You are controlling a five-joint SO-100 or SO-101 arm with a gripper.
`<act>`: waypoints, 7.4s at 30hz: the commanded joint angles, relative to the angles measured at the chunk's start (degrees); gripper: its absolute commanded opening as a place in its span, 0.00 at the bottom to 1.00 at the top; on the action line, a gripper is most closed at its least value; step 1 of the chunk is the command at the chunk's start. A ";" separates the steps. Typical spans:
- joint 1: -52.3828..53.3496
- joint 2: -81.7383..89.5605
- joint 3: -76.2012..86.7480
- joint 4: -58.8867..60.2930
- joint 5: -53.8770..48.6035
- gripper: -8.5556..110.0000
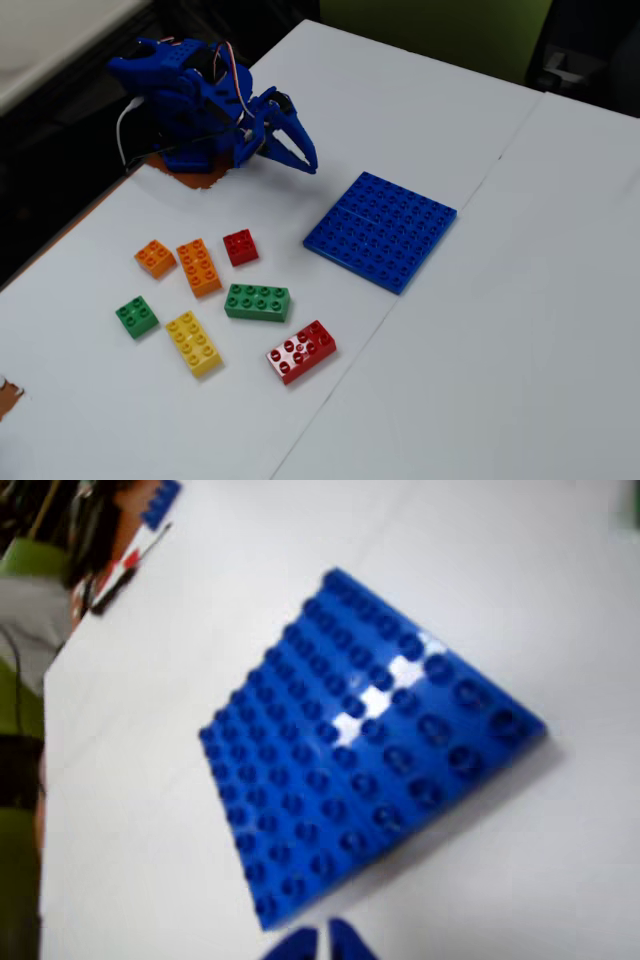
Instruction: Pick up the 2x4 green block and go up the 8x8 blue block.
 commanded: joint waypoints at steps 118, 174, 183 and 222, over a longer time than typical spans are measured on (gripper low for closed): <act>7.65 -125.07 -146.43 50.45 -52.91 0.09; 6.24 -124.72 -142.12 52.29 -46.05 0.10; 6.24 -124.72 -142.12 52.21 -45.97 0.10; 6.15 -124.72 -142.03 52.65 -45.97 0.10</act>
